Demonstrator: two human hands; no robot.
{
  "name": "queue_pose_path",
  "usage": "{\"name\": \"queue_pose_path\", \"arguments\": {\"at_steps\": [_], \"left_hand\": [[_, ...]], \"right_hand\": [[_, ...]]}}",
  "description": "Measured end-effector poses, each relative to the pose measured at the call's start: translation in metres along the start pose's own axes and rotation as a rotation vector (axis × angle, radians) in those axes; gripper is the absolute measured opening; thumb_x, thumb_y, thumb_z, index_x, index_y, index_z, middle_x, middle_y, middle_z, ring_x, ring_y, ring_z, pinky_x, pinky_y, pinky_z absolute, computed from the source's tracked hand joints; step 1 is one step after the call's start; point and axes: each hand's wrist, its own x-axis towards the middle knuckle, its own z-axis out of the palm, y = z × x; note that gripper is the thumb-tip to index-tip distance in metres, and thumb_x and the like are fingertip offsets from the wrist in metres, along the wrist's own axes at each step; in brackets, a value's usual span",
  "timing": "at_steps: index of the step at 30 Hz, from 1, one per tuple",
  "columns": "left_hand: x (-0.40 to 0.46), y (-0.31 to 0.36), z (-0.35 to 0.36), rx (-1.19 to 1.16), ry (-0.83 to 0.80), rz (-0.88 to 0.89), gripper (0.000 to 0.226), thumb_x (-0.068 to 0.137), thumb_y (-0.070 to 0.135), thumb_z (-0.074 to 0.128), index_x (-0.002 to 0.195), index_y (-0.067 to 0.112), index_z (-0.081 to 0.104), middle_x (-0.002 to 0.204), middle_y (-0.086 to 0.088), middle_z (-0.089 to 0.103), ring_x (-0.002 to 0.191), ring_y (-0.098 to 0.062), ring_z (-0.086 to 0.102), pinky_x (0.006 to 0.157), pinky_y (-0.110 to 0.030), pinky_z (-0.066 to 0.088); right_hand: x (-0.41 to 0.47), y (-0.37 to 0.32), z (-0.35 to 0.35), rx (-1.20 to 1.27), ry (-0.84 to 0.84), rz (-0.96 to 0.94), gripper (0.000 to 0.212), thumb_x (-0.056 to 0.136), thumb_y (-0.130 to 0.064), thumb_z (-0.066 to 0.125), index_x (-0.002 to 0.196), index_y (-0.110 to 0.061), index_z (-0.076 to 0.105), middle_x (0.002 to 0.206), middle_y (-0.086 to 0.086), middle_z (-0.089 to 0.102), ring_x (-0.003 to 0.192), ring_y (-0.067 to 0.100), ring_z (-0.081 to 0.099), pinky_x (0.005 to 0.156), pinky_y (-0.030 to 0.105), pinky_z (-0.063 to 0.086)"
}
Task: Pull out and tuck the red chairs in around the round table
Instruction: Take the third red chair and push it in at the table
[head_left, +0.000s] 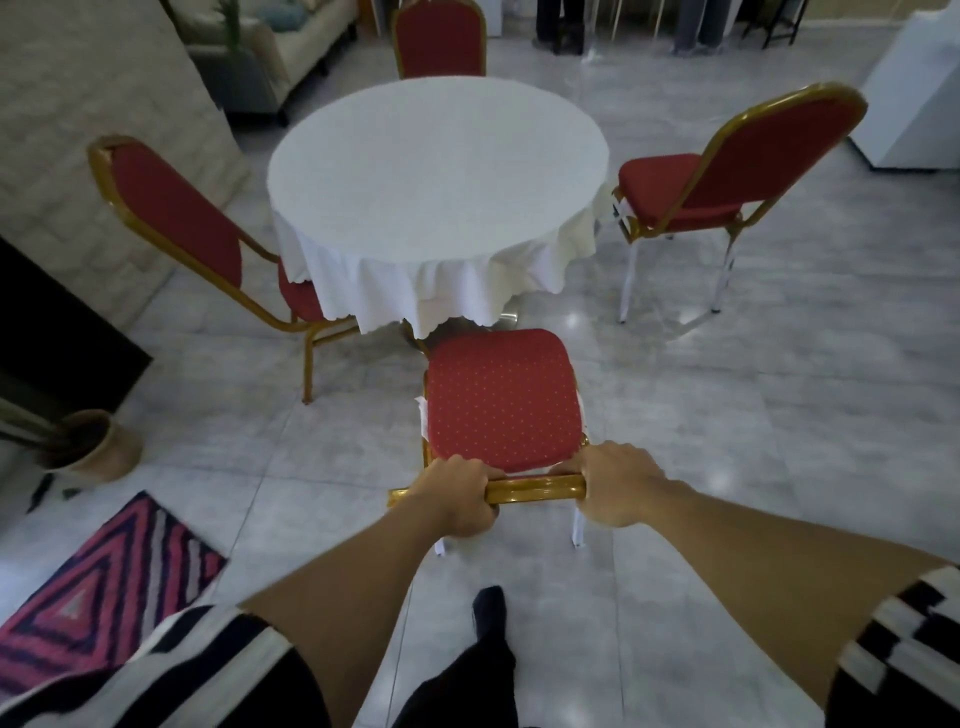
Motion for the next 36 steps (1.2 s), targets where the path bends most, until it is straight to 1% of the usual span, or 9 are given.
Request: {"name": "queue_pose_path", "arguments": {"at_steps": [2, 4, 6, 9, 16, 23, 26, 30, 36], "left_hand": [[0.015, 0.005, -0.006, -0.024, -0.006, -0.013, 0.027, 0.088, 0.026, 0.054, 0.107, 0.032, 0.071, 0.089, 0.004, 0.071, 0.082, -0.02, 0.067, 0.074, -0.032, 0.053], [0.032, 0.009, -0.012, -0.044, 0.003, -0.018, 0.028, 0.084, 0.032, 0.051, 0.104, 0.033, 0.071, 0.087, 0.005, 0.071, 0.08, -0.02, 0.067, 0.078, -0.037, 0.058], [0.051, 0.01, -0.019, -0.064, 0.011, -0.022, 0.034, 0.08, 0.037, 0.049, 0.106, 0.034, 0.071, 0.087, 0.006, 0.071, 0.08, -0.021, 0.067, 0.08, -0.04, 0.06], [0.079, 0.011, -0.032, -0.063, 0.032, -0.021, 0.04, 0.079, 0.04, 0.045, 0.108, 0.032, 0.072, 0.087, 0.006, 0.071, 0.08, -0.02, 0.067, 0.08, -0.039, 0.06], [0.151, -0.006, -0.075, -0.092, -0.001, -0.074, 0.042, 0.082, 0.041, 0.047, 0.116, 0.034, 0.071, 0.085, 0.008, 0.068, 0.077, -0.017, 0.066, 0.081, -0.038, 0.061], [0.192, -0.033, -0.112, -0.089, -0.015, -0.067, 0.038, 0.079, 0.035, 0.049, 0.11, 0.034, 0.071, 0.086, 0.005, 0.07, 0.079, -0.021, 0.067, 0.081, -0.042, 0.06], [0.207, -0.037, -0.116, -0.119, -0.026, -0.055, 0.036, 0.076, 0.039, 0.049, 0.105, 0.036, 0.069, 0.082, 0.004, 0.068, 0.077, -0.022, 0.067, 0.081, -0.044, 0.061], [0.225, -0.037, -0.121, -0.141, -0.018, -0.074, 0.044, 0.073, 0.041, 0.049, 0.112, 0.036, 0.068, 0.083, 0.004, 0.066, 0.08, -0.025, 0.067, 0.082, -0.044, 0.06], [0.247, -0.037, -0.133, -0.162, -0.057, -0.088, 0.054, 0.071, 0.042, 0.047, 0.122, 0.039, 0.068, 0.083, 0.005, 0.066, 0.079, -0.025, 0.067, 0.083, -0.044, 0.061]], "right_hand": [[0.012, 0.013, -0.011, -0.011, -0.003, -0.012, 0.056, 0.092, -0.018, 0.055, 0.127, -0.061, 0.063, 0.093, -0.006, 0.069, 0.08, 0.02, 0.065, 0.059, 0.027, 0.043], [0.026, 0.025, -0.022, -0.026, -0.004, -0.015, 0.052, 0.093, -0.018, 0.055, 0.124, -0.058, 0.066, 0.088, -0.008, 0.067, 0.075, 0.018, 0.063, 0.056, 0.026, 0.038], [0.042, 0.036, -0.033, -0.037, -0.007, -0.002, 0.051, 0.093, -0.019, 0.054, 0.122, -0.058, 0.066, 0.088, -0.008, 0.067, 0.075, 0.018, 0.063, 0.057, 0.028, 0.04], [0.068, 0.049, -0.051, -0.062, 0.004, 0.014, 0.05, 0.093, -0.02, 0.053, 0.124, -0.057, 0.066, 0.092, -0.008, 0.066, 0.078, 0.02, 0.063, 0.063, 0.03, 0.042], [0.137, 0.069, -0.102, -0.075, -0.016, 0.005, 0.05, 0.096, -0.017, 0.05, 0.12, -0.057, 0.066, 0.085, -0.008, 0.067, 0.074, 0.017, 0.063, 0.056, 0.028, 0.04], [0.188, 0.066, -0.137, -0.088, 0.006, -0.031, 0.047, 0.095, -0.018, 0.049, 0.113, -0.058, 0.067, 0.079, -0.01, 0.062, 0.066, 0.011, 0.054, 0.053, 0.027, 0.033], [0.201, 0.074, -0.147, -0.1, -0.017, -0.051, 0.048, 0.096, -0.017, 0.05, 0.118, -0.056, 0.066, 0.081, -0.01, 0.062, 0.068, 0.011, 0.055, 0.054, 0.027, 0.034], [0.214, 0.082, -0.163, -0.128, -0.02, -0.048, 0.054, 0.096, -0.017, 0.048, 0.128, -0.059, 0.062, 0.08, -0.013, 0.058, 0.073, 0.014, 0.056, 0.056, 0.027, 0.034], [0.235, 0.092, -0.178, -0.133, -0.017, -0.053, 0.055, 0.096, -0.016, 0.048, 0.125, -0.061, 0.063, 0.09, -0.011, 0.069, 0.079, 0.017, 0.063, 0.053, 0.027, 0.034]]}}
